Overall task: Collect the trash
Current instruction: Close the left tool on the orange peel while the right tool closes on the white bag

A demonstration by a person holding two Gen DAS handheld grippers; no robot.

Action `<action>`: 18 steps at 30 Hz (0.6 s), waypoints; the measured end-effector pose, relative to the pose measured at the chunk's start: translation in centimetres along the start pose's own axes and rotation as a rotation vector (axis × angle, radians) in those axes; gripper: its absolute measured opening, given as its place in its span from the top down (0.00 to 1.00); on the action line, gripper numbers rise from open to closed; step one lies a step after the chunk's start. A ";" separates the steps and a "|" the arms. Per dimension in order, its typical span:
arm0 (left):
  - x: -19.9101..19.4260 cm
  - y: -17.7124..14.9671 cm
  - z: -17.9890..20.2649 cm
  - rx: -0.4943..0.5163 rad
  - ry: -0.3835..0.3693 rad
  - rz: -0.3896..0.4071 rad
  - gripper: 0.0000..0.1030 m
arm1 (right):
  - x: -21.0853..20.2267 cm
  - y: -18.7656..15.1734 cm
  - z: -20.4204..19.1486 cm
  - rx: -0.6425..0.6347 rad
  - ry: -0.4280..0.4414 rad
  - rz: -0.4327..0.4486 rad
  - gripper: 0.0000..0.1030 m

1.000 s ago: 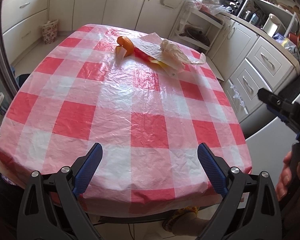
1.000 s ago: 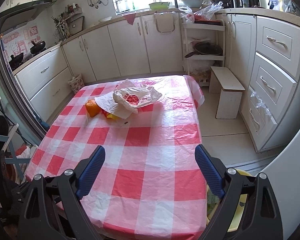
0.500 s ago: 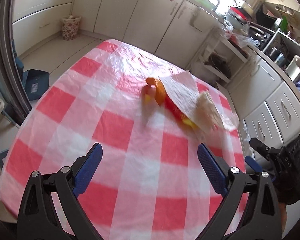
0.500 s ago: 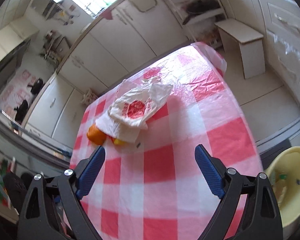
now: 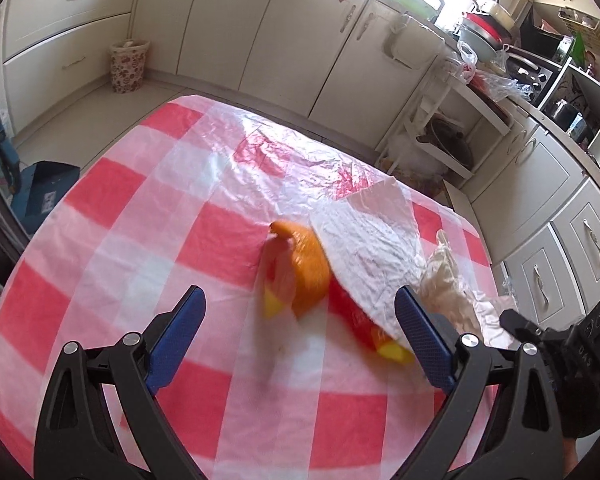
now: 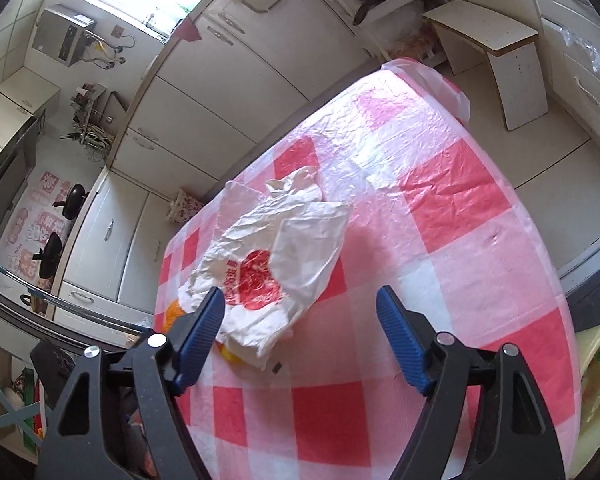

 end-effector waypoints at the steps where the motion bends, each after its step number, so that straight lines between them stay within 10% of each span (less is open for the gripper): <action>1: 0.5 0.4 0.3 0.009 -0.006 0.002 0.19 | 0.2 0.1 0.2 0.003 -0.002 -0.005 0.32; 7: 3.5 1.5 0.4 0.017 -0.064 -0.076 0.85 | 1.0 0.5 1.0 0.015 0.018 -0.037 0.71; 18: -3.2 -1.7 -1.3 0.001 -0.213 -0.071 0.94 | -1.9 -0.3 -1.6 -0.074 0.057 -0.023 0.91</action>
Point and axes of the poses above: each gripper's, at about its wrist camera, not at the fingertips, and x roughly the way its jaws point, z to its right, y to its top, the point moved 1 cm from there along x, roughly the way its jaws point, and after that the axes turned 5 degrees about y, right-handed, at the moved point
